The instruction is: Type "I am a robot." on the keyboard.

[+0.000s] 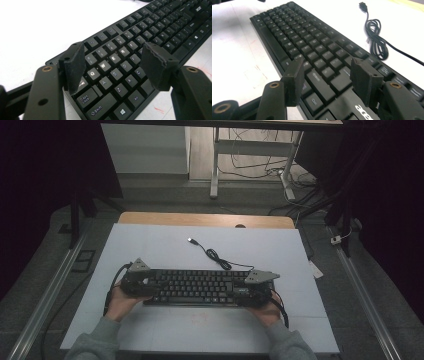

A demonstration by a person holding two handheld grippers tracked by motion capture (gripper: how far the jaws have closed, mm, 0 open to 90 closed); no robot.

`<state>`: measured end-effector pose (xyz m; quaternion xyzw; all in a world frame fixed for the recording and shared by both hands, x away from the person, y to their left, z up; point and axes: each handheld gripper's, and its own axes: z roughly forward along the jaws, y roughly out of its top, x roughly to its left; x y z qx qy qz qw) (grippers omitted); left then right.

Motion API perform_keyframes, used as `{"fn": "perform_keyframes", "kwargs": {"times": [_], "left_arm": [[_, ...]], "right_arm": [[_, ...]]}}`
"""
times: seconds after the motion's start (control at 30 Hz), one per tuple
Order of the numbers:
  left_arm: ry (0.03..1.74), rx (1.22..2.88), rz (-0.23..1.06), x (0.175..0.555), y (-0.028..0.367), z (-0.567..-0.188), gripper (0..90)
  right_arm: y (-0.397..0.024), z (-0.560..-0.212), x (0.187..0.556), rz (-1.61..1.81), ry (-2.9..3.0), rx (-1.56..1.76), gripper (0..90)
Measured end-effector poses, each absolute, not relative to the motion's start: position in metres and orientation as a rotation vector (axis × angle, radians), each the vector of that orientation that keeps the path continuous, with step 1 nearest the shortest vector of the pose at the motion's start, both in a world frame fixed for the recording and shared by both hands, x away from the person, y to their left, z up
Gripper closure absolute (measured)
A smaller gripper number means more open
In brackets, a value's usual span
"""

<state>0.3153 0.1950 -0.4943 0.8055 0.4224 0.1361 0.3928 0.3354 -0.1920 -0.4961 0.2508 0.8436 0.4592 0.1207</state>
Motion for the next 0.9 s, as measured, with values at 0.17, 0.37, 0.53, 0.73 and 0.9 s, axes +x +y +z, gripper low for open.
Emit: {"fn": "perform_keyframes", "kwargs": {"times": [0.17,0.37,0.53,0.73,0.9], "left_arm": [[1.074,2.055,0.343,0.315,0.193,-0.495,35.9],[1.073,2.062,0.343,0.315,0.192,-0.496,35.5],[1.069,2.061,0.343,0.315,0.191,-0.496,35.2],[1.06,2.07,0.341,0.314,0.188,-0.495,35.0],[1.052,2.077,0.342,0.314,0.186,-0.496,34.7]], "right_arm": [[-0.181,-0.492,0.339,1.355,2.473,0.714,46.0],[-0.168,-0.49,0.343,1.349,2.497,0.706,48.6],[-0.159,-0.483,0.344,1.356,2.512,0.704,54.7],[-0.14,-0.472,0.347,1.34,2.544,0.672,69.9],[-0.126,-0.467,0.35,1.353,2.567,0.663,85.1]]}}
